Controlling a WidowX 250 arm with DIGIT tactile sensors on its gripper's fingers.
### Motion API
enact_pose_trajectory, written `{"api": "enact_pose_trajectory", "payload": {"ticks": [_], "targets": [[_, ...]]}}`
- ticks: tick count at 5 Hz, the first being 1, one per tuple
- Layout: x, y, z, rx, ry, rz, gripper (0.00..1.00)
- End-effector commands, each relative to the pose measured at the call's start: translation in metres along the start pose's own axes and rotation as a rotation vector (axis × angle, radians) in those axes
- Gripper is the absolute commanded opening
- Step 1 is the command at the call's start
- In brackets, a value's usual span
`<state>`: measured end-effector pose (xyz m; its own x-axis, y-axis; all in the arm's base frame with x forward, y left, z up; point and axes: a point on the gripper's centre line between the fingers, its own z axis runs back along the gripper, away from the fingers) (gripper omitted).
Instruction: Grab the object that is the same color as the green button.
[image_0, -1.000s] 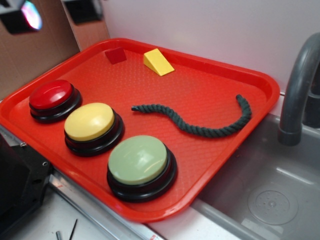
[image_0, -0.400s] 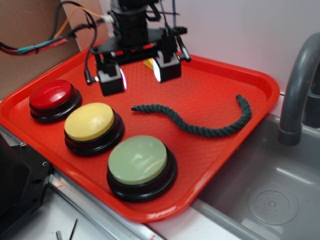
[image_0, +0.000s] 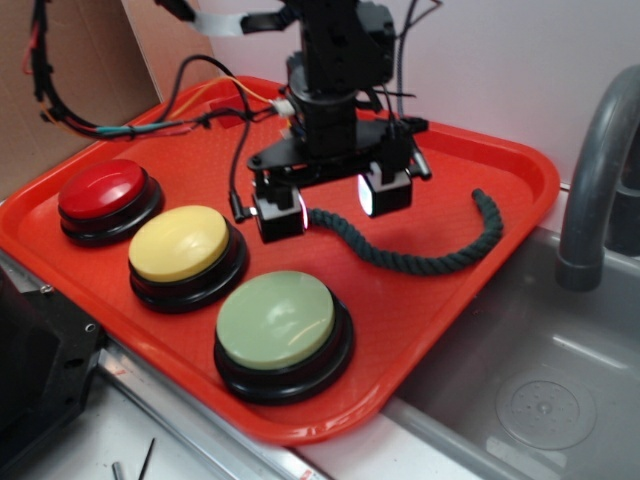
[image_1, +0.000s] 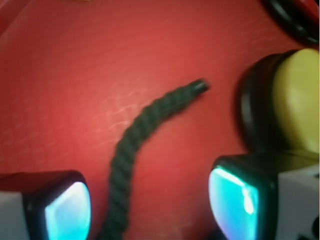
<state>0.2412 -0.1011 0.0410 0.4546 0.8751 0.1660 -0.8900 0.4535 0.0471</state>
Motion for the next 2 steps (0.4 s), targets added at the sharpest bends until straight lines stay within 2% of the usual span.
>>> {"api": "enact_pose_trajectory", "payload": {"ticks": [1,2], "targets": [[0.01,-0.031,-0.01,-0.118,0.013,-0.027,0.0],[0.012,-0.034,-0.024,-0.117,-0.002,-0.002,0.0]]}}
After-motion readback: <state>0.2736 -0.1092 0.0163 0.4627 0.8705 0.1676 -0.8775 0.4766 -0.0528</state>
